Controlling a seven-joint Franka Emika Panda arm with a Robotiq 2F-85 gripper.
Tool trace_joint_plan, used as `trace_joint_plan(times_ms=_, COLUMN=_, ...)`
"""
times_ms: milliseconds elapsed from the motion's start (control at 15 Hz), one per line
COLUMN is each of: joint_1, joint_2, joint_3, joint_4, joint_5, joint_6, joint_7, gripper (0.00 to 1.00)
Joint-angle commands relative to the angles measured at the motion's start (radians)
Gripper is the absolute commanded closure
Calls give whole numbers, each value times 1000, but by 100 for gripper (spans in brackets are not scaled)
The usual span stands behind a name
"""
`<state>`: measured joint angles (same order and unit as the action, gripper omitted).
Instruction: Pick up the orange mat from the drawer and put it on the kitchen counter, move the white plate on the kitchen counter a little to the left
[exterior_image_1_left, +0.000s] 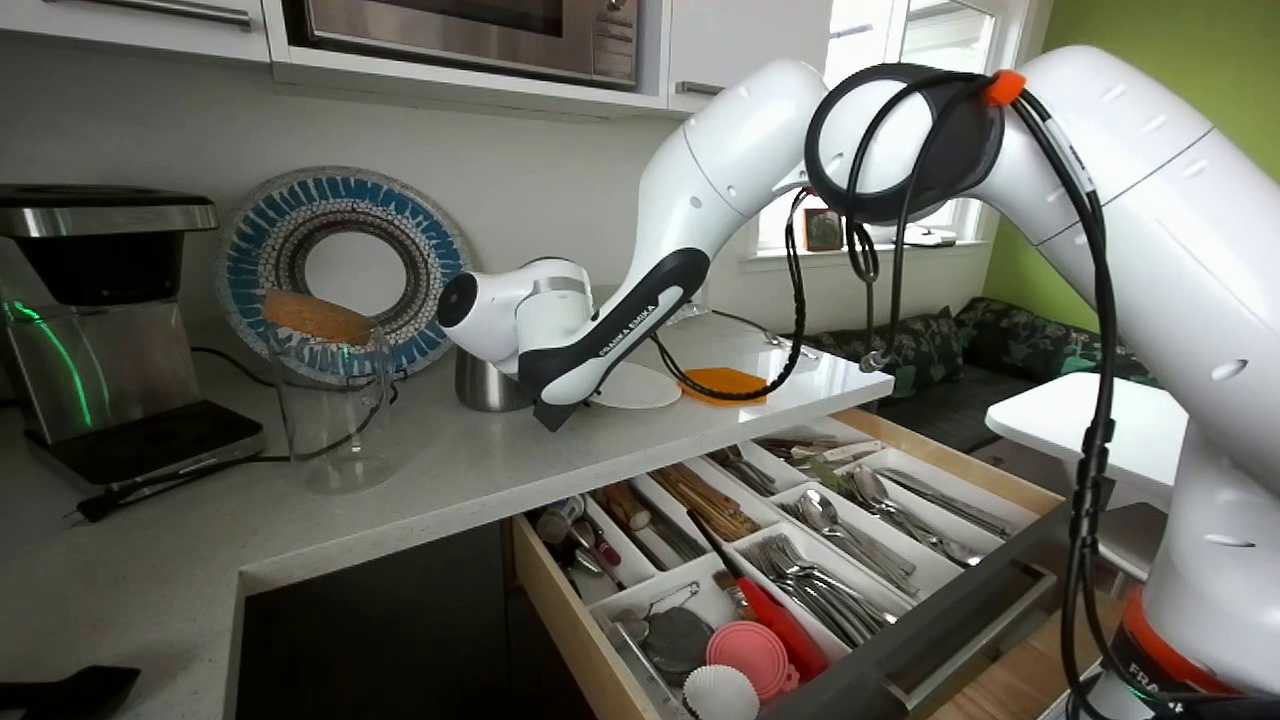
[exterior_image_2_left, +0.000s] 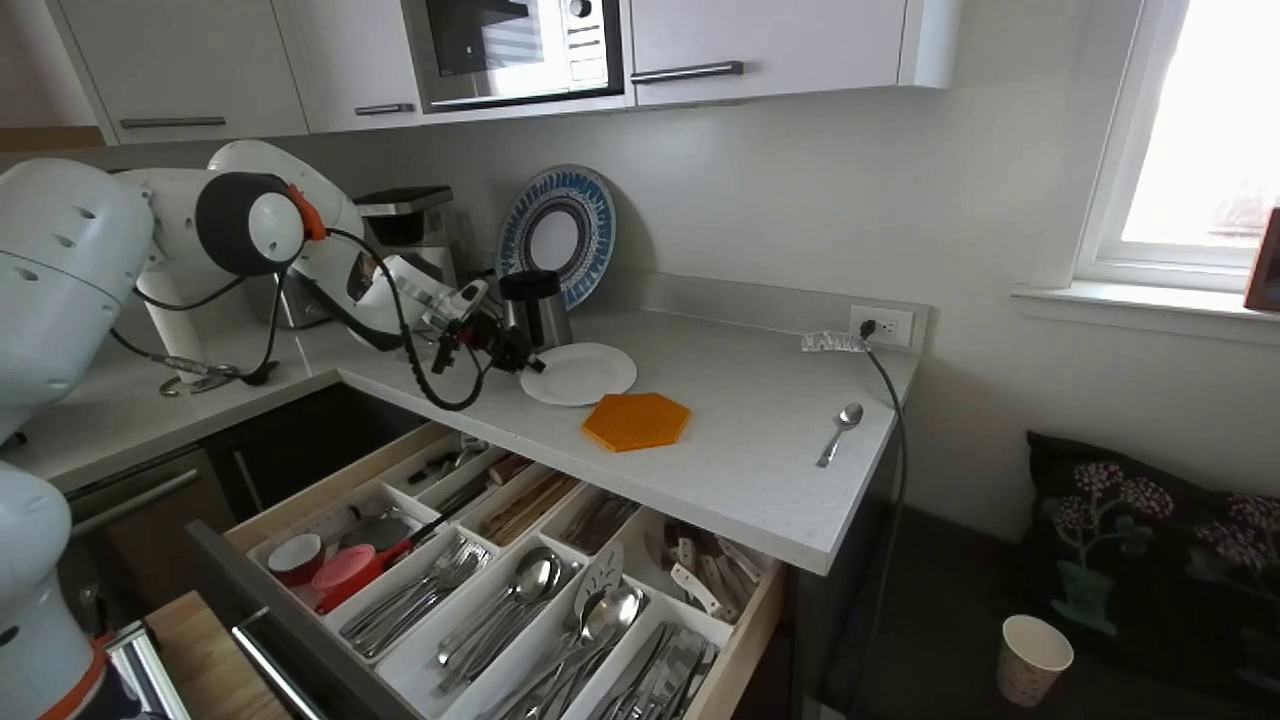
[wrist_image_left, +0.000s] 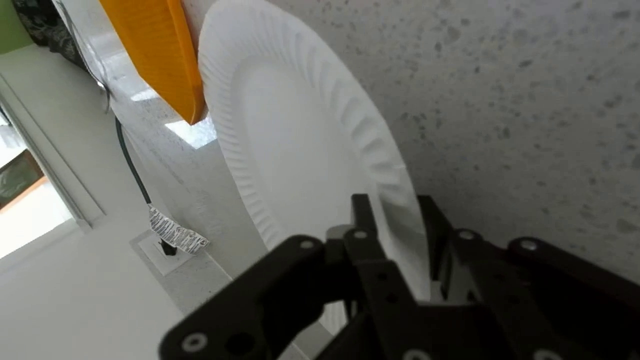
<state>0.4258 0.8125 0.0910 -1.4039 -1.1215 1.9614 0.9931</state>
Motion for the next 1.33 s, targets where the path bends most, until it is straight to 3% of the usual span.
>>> trace_joint_plan(times_ms=0, joint_1=-16, joint_2=9, joint_3=4, joint_4=4, joint_5=12, joint_6=31, joint_7=-19, gripper=99)
trace_joint_plan(times_ms=733, joint_1=10, joint_2=-37, joint_3=32, joint_4=-4, joint_5=18, joint_6=88, joint_7=-74, gripper=100)
trace_joint_plan(times_ms=800, joint_1=11, joint_2=-38, joint_3=31, joint_4=-4, joint_5=21, joint_6=79, joint_7=-75, gripper=95)
trace_joint_plan(times_ms=867, joint_1=11, joint_2=-40, joint_3=30, joint_4=-5, joint_5=22, joint_6=76, joint_7=-74, gripper=73)
trace_joint_plan(times_ms=1000, joint_1=10, joint_2=-43, joint_3=25, joint_4=-9, joint_5=23, joint_6=67, joint_7=-71, gripper=70)
trace_joint_plan(times_ms=1267, joint_1=-4, joint_2=-59, joint_3=22, joint_4=-24, joint_5=32, joint_6=70, joint_7=-73, gripper=40)
